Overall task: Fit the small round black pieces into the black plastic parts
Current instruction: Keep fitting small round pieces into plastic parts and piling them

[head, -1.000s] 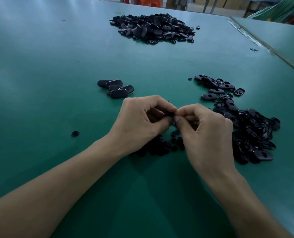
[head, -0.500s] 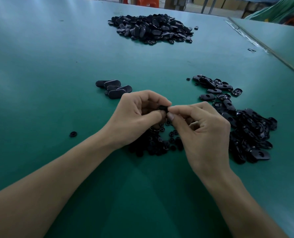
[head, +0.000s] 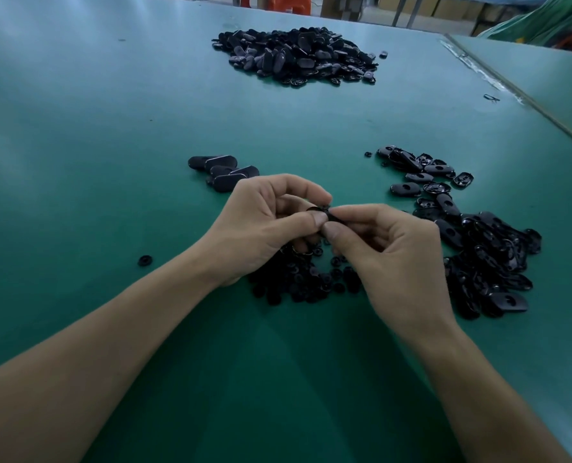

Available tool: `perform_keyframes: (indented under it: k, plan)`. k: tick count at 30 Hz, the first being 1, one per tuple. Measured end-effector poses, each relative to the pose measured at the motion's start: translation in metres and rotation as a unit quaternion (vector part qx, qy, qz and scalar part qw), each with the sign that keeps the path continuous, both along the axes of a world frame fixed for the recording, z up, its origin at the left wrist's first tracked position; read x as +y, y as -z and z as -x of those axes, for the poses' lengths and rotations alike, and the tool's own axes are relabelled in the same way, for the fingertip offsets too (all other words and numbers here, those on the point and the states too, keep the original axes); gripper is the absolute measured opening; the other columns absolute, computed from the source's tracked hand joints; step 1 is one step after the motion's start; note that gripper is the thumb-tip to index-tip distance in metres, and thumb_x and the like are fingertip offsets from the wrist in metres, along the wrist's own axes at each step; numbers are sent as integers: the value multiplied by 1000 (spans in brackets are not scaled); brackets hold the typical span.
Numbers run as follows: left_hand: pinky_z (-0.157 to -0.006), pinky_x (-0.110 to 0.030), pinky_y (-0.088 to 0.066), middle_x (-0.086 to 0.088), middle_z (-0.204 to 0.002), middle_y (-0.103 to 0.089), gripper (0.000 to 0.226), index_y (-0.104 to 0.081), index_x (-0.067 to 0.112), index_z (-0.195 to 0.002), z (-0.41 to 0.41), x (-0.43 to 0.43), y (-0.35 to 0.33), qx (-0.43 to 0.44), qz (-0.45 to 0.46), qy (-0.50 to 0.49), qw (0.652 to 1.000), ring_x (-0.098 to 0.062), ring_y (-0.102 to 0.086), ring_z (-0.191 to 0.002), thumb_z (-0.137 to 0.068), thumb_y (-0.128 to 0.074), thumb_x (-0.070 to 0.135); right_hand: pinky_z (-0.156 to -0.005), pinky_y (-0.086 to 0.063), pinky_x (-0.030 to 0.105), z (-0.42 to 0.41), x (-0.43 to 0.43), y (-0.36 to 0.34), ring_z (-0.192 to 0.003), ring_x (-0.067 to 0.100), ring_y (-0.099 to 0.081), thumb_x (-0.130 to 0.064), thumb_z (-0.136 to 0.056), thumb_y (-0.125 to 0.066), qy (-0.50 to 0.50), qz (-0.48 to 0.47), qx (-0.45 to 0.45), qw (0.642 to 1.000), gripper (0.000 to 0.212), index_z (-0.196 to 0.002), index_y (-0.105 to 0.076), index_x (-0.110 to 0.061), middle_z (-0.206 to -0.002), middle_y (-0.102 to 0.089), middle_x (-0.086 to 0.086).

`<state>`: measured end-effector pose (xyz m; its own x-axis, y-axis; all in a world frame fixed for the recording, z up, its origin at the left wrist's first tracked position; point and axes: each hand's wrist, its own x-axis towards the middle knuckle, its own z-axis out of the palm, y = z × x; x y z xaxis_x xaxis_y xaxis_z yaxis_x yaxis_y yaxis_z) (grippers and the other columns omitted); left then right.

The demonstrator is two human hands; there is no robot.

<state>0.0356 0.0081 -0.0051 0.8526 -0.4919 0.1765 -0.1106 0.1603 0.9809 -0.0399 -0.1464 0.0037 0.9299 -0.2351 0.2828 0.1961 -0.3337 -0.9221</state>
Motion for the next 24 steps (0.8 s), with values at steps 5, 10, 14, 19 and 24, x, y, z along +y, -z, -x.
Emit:
perform_keyframes:
  k: [5,10,14,19,24]
  plan:
    - [-55,-18,-51,1,-66,-69,19,-70,11,-90,0,-1,0,-3,-10,-13,1000,-8,-62,-56,-87,-69,-7,-59,-49,12,-1,-4,-3,-64,5,-68,-6,-86,-74,-41,-85,48,994,16,-88,-75,-22,-74,-76,-3]
    - [-58,-19,-54,1,-68,-70,16,-72,10,-87,1,-2,1,-12,-6,-15,1000,-9,-64,-60,-84,-71,-6,-58,-50,13,-1,-6,-3,-62,5,-67,-4,-86,-74,-49,-94,54,993,16,-88,-75,-20,-73,-75,-1]
    - [-59,-19,-55,2,-69,-72,16,-72,9,-88,1,-3,2,-12,-10,-15,1000,-8,-65,-60,-84,-71,-6,-58,-50,14,0,-7,-3,-62,6,-67,-3,-86,-73,-48,-98,56,992,17,-88,-75,-19,-73,-76,-1]
    - [-60,-20,-56,0,-71,-72,15,-72,10,-88,0,-2,3,-11,-8,-14,1000,-10,-66,-62,-83,-73,-4,-59,-50,14,0,-8,-4,-62,5,-68,-4,-85,-74,-46,-81,55,994,16,-87,-75,-20,-72,-75,-2]
    - [-68,-24,-60,-7,-79,-75,18,-74,12,-91,1,-1,5,-15,-2,-5,1000,-14,-69,-68,-75,-79,5,-62,-52,21,-1,-8,-2,-65,5,-69,-15,-81,-75,-6,-41,58,997,9,-82,-74,-24,-74,-75,-7]
